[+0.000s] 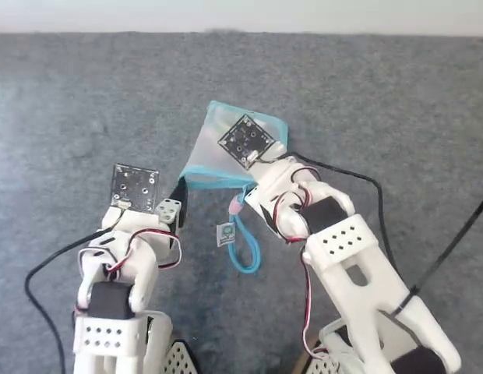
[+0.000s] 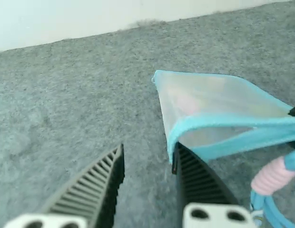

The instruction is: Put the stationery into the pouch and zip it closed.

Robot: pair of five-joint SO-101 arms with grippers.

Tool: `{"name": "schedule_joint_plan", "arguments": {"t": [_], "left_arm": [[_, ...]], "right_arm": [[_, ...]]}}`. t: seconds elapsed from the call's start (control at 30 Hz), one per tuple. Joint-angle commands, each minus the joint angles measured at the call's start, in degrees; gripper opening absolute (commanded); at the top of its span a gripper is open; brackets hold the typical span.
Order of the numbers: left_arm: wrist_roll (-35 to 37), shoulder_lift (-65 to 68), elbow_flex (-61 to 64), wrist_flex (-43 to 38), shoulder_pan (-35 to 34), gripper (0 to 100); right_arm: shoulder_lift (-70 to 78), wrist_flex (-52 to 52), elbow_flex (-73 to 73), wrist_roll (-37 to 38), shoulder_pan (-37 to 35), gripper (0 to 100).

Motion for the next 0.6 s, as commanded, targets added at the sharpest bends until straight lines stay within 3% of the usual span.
{"name": "schedule_joint_plan", "arguments": {"t": [0.0,0.13,0.2,0.37,0.57], "left_arm": [[0.6,-0.4,-4.8,3.7,-1.1,16],[-2.3,-7.0,-4.8,6.8,-0.4,16],[-3.3,-12.4,-3.6,10.3,3.6,16],[-7.7,-22.2,3.5,9.9,11.1,16],[-7.8,-18.5,5.9,6.1,14.6,16]], "right_arm": [[2.8,3.9,-7.5,-3.4,2.2,0.7],[8.5,8.0,-14.7,-5.5,2.2,0.7],[11.0,9.4,-18.3,-6.1,2.2,0.7],[12.4,11.4,-20.5,-6.2,1.8,0.7],[8.9,14.5,-20.5,-6.2,-0.5,0.7]]}}
